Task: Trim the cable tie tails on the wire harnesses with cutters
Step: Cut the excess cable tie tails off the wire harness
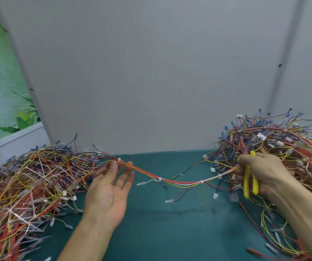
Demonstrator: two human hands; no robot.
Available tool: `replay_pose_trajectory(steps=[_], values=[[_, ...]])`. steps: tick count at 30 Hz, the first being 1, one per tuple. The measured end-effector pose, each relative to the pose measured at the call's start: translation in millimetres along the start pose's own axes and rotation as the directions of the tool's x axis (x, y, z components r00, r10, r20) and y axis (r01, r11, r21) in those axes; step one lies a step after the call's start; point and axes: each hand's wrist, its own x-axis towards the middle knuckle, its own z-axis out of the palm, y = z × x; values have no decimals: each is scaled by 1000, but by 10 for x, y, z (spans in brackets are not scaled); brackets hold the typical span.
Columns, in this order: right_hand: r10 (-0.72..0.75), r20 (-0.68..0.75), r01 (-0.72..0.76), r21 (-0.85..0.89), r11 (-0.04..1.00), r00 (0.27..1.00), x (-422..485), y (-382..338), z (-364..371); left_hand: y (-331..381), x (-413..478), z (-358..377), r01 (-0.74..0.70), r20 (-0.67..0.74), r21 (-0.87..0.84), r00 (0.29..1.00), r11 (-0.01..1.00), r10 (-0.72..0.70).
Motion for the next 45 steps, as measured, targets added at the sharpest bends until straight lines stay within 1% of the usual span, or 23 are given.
replay_pose_trajectory(steps=[3,6,8,10,13,16,20,23,29,32,34,36,38,40,43,45], values=[[23,66,-23,8,1000,998,-43,24,32,34,1,26,-56,-1,75,998,996,56],[86,139,-88,14,996,987,-69,40,45,72,16,5,-88,-19,156,996,984,92],[120,174,-124,15,992,977,-76,53,38,92,22,-28,-91,-18,239,995,967,98],[123,194,-126,1,992,973,-83,70,25,91,27,-72,-78,-18,337,996,938,89],[58,214,-49,-48,998,975,-115,107,29,48,13,-122,-45,-18,443,998,895,59],[-56,232,87,-127,988,971,-162,145,76,-27,-14,-146,-26,25,557,1000,830,15],[-198,308,259,-173,950,930,-242,165,157,-80,-45,-165,-46,90,697,996,715,-23],[-253,355,345,-224,911,900,-292,157,196,-73,-46,-176,-78,110,749,994,658,-8],[-270,380,398,-317,861,885,-331,130,246,-35,-33,-174,-101,113,762,993,639,21],[-245,382,372,-305,877,891,-329,129,269,-22,-15,-162,-103,107,755,994,647,33],[-231,361,344,-289,893,903,-322,134,292,-18,6,-151,-85,89,737,996,671,29],[-237,278,302,-224,927,931,-296,141,323,-4,48,-150,-51,52,700,998,712,21],[-225,142,237,-80,968,964,-243,138,332,28,114,-169,2,-14,624,1000,782,9],[-191,31,189,41,981,981,-185,113,301,74,178,-206,59,-72,520,997,852,-25],[-182,-58,186,74,980,982,-136,78,219,120,225,-264,107,-109,378,991,920,-70],[-200,-89,206,67,976,976,-125,57,190,106,232,-283,112,-114,334,990,936,-79]])
